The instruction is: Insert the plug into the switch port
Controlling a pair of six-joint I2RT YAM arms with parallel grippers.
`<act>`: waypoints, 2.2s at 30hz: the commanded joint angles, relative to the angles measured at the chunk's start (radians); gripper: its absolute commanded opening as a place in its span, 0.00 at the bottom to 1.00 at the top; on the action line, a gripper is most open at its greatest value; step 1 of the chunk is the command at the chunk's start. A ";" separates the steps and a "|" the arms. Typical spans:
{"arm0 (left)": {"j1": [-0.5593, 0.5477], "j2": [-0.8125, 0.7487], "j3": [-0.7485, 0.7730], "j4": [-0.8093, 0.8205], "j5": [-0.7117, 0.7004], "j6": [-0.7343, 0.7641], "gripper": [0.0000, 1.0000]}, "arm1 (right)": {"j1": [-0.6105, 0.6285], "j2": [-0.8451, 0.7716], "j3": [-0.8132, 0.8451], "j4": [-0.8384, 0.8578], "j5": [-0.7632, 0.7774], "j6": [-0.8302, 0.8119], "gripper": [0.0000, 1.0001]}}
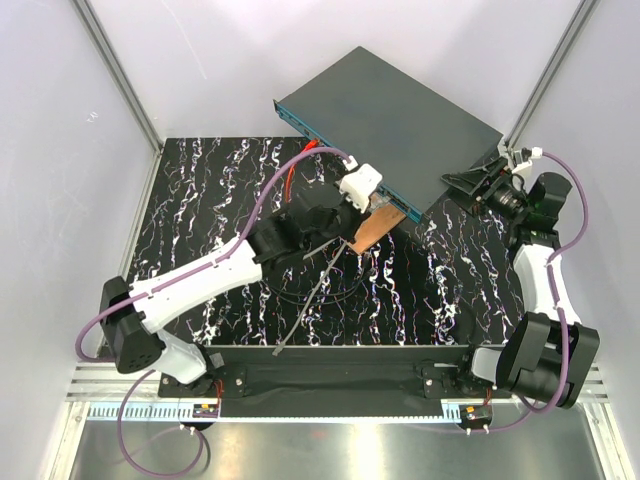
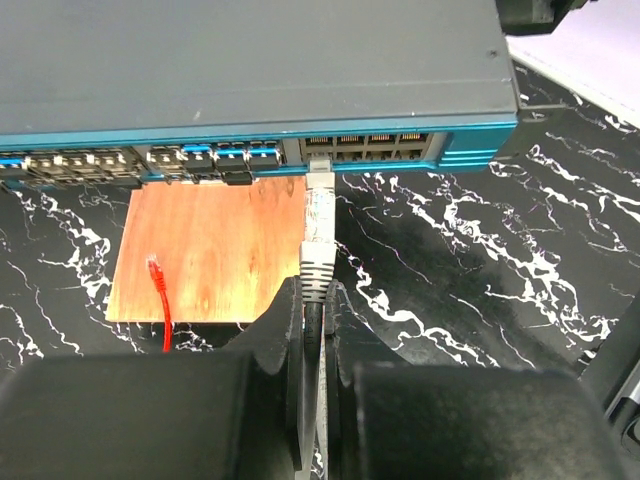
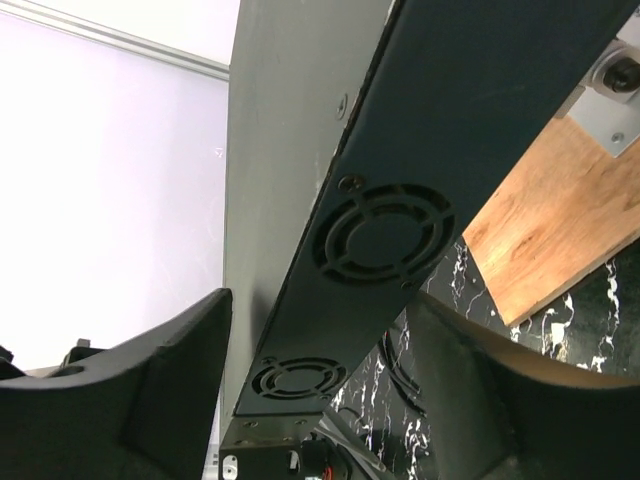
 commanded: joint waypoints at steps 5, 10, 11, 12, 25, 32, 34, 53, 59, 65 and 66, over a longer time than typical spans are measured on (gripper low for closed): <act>0.007 0.070 0.119 0.050 -0.003 -0.021 0.00 | 0.022 0.005 -0.016 0.128 0.003 0.052 0.60; 0.007 0.093 0.137 0.052 0.005 -0.029 0.00 | 0.038 0.005 -0.019 0.131 0.001 0.047 0.45; 0.007 0.098 0.140 0.049 0.005 -0.033 0.00 | 0.042 0.006 -0.022 0.139 0.001 0.052 0.42; 0.007 0.101 0.143 0.047 0.000 -0.035 0.00 | 0.044 0.006 -0.022 0.143 0.000 0.052 0.37; 0.014 0.124 0.172 0.042 -0.049 -0.033 0.00 | 0.052 -0.003 -0.030 0.160 -0.005 0.053 0.00; 0.021 0.147 0.200 0.026 -0.044 -0.041 0.00 | 0.056 -0.006 -0.038 0.175 -0.002 0.055 0.00; 0.024 0.159 0.209 0.010 -0.038 -0.053 0.00 | 0.058 -0.009 -0.039 0.180 -0.002 0.058 0.00; 0.045 0.227 0.361 -0.085 -0.001 -0.257 0.00 | 0.078 -0.023 -0.067 0.221 0.016 0.067 0.00; 0.045 0.239 0.376 -0.074 -0.023 -0.294 0.00 | 0.084 -0.025 -0.073 0.222 0.023 0.062 0.00; 0.045 0.279 0.416 -0.048 -0.027 -0.282 0.00 | 0.096 -0.026 -0.076 0.223 0.026 0.061 0.00; 0.045 0.287 0.422 -0.044 -0.026 -0.280 0.00 | 0.099 -0.026 -0.076 0.225 0.026 0.061 0.00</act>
